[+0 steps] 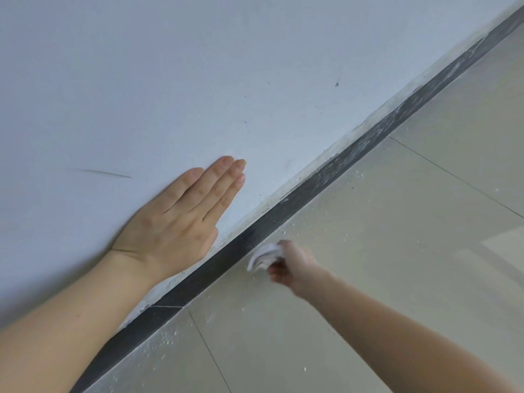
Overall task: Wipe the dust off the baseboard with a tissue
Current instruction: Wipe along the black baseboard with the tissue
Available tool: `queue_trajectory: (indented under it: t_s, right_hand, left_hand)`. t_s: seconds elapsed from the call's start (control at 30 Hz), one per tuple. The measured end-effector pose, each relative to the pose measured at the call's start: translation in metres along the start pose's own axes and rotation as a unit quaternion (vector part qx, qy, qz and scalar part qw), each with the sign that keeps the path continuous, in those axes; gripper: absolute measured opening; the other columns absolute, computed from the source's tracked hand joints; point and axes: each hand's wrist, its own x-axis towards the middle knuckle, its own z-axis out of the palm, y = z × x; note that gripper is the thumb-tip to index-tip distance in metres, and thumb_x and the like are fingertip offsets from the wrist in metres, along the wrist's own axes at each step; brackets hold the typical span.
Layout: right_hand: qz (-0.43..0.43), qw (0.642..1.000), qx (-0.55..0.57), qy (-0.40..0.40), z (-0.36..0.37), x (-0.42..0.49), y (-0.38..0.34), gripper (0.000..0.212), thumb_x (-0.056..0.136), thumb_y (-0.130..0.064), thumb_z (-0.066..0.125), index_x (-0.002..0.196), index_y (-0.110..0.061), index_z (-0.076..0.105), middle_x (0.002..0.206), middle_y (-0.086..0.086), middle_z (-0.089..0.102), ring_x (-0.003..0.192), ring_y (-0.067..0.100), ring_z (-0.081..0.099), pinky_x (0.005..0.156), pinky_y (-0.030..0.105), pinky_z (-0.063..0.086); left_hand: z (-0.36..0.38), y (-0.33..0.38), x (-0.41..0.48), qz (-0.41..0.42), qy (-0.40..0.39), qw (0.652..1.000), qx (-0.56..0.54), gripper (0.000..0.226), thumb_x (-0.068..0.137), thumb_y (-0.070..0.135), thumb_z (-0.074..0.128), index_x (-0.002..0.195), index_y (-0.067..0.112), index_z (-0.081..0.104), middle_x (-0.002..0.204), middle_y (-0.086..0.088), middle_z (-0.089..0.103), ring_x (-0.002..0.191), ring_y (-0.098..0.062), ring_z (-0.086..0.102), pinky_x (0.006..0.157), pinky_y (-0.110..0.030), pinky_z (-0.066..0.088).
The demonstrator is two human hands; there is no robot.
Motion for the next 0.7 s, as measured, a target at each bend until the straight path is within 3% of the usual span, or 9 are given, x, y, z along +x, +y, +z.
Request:
queue_trajectory:
  t_s: [0.1,0.27,0.37,0.43,0.47,0.53,0.6,0.7]
  right_hand:
    - [0.013,1.0,0.022,-0.017,0.008,0.005,-0.029,0.03,0.091,-0.001,0.033,0.077,-0.002,0.06,0.053,0.008,0.059,0.043,0.015,0.054,0.042,0.022,0.047]
    - [-0.05,0.993,0.085,0.067,-0.052,0.004,-0.097,0.03,0.087,0.013,0.034,0.081,0.005,0.062,0.058,0.011,0.062,0.035,0.011,0.053,0.035,0.015,0.043]
    - [-0.116,0.945,0.274,0.134,-0.081,0.01,-0.106,0.032,0.087,0.011,0.031,0.083,0.004,0.062,0.061,0.01,0.064,0.041,0.011,0.056,0.041,0.016,0.048]
    - [-0.116,0.909,0.355,0.186,-0.09,0.015,-0.095,0.029,0.09,0.001,0.033,0.087,-0.001,0.062,0.065,0.009,0.063,0.046,0.013,0.056,0.042,0.018,0.048]
    - [-0.095,0.909,0.354,0.2,-0.089,0.018,-0.084,0.027,0.092,-0.004,0.035,0.087,-0.005,0.062,0.065,0.008,0.061,0.045,0.013,0.054,0.041,0.018,0.047]
    - [-0.04,0.946,0.271,0.175,-0.071,0.017,-0.053,0.026,0.091,-0.008,0.038,0.083,-0.008,0.062,0.061,0.006,0.056,0.04,0.012,0.049,0.038,0.017,0.044]
    - [0.005,0.984,0.157,0.087,-0.044,0.016,-0.021,0.03,0.089,-0.005,0.04,0.076,-0.007,0.067,0.056,0.006,0.057,0.041,0.012,0.049,0.039,0.018,0.044]
    - [0.03,0.997,0.07,-0.021,-0.01,0.02,-0.004,0.031,0.094,-0.002,0.035,0.084,-0.001,0.064,0.065,0.01,0.063,0.053,0.015,0.055,0.045,0.021,0.05]
  left_hand:
    - [0.0,-0.001,0.0,0.007,-0.001,1.0,0.006,0.067,0.087,0.021,0.035,0.151,0.002,0.027,0.157,-0.011,0.025,0.144,-0.023,0.023,0.118,-0.037,0.012]
    - [0.001,0.0,0.0,0.008,-0.003,1.0,0.02,0.067,0.087,0.024,0.035,0.151,0.003,0.028,0.157,-0.01,0.026,0.144,-0.022,0.024,0.118,-0.037,0.012]
    - [0.001,0.0,0.0,0.003,-0.001,1.0,0.025,0.066,0.088,0.024,0.034,0.151,0.004,0.029,0.157,-0.01,0.026,0.144,-0.023,0.025,0.118,-0.037,0.012]
    - [-0.001,0.0,-0.001,0.0,-0.007,0.999,0.033,0.066,0.088,0.024,0.035,0.15,0.004,0.029,0.157,-0.009,0.026,0.144,-0.022,0.025,0.118,-0.037,0.012]
    - [-0.003,-0.001,0.001,0.001,-0.011,0.999,0.037,0.067,0.087,0.024,0.035,0.15,0.004,0.029,0.157,-0.009,0.026,0.143,-0.022,0.025,0.118,-0.037,0.012]
    - [-0.004,-0.002,0.002,0.003,-0.019,0.999,0.038,0.067,0.087,0.024,0.036,0.15,0.004,0.03,0.157,-0.009,0.026,0.143,-0.022,0.025,0.118,-0.037,0.012]
    - [-0.005,0.0,0.002,0.008,-0.028,0.999,0.033,0.067,0.086,0.023,0.037,0.15,0.004,0.03,0.157,-0.009,0.026,0.144,-0.022,0.025,0.118,-0.037,0.013]
    - [-0.005,-0.002,0.002,0.012,-0.023,0.999,0.032,0.068,0.086,0.023,0.038,0.15,0.004,0.029,0.157,-0.009,0.026,0.144,-0.023,0.024,0.118,-0.037,0.012]
